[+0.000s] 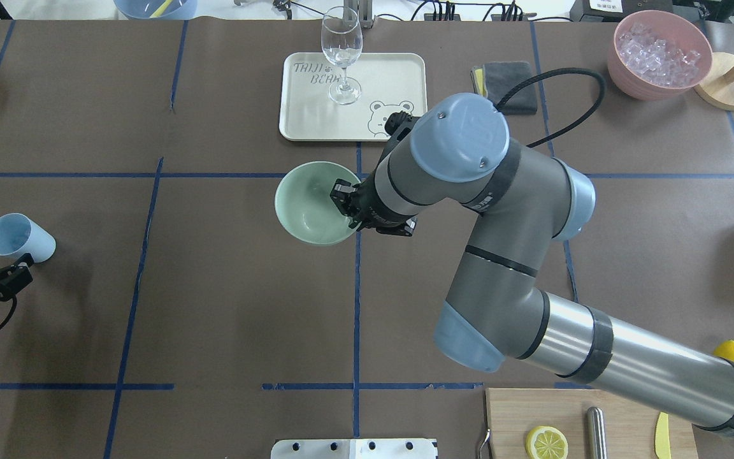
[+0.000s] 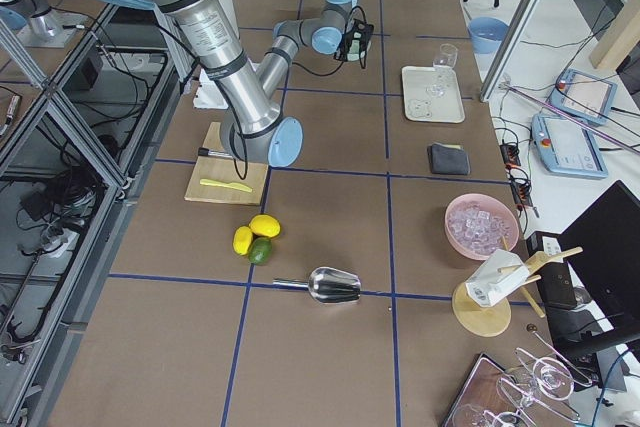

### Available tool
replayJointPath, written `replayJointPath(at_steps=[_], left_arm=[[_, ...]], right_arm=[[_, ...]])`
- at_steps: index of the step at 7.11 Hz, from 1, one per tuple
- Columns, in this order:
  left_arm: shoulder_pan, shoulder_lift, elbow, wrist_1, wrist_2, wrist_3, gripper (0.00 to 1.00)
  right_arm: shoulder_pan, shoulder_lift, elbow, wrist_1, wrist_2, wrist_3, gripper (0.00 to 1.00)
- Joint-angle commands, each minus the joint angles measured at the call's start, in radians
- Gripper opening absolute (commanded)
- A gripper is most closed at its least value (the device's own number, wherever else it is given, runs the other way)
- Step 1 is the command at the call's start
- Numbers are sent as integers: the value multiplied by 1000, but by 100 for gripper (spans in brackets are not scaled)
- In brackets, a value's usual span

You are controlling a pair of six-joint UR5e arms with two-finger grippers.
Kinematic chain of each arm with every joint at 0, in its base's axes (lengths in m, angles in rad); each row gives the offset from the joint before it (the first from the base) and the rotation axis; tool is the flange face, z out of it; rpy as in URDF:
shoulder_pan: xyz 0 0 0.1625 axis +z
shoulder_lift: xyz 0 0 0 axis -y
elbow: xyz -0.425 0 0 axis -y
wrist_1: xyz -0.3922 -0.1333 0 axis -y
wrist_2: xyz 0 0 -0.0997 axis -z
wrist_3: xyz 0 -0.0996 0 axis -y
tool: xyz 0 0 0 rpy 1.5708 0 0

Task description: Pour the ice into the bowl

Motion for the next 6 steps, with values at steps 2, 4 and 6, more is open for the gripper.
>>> replayJointPath(at_steps=[2, 4, 6], left_arm=[[1, -92, 90, 1, 104, 5, 100], [1, -166, 153, 1, 104, 10, 100], [-6, -172, 160, -2, 104, 37, 100]], right_arm=[[-63, 137, -186, -5, -81, 19, 0], [-63, 137, -193, -5, -81, 19, 0], [-69, 138, -205, -5, -83, 18, 0]])
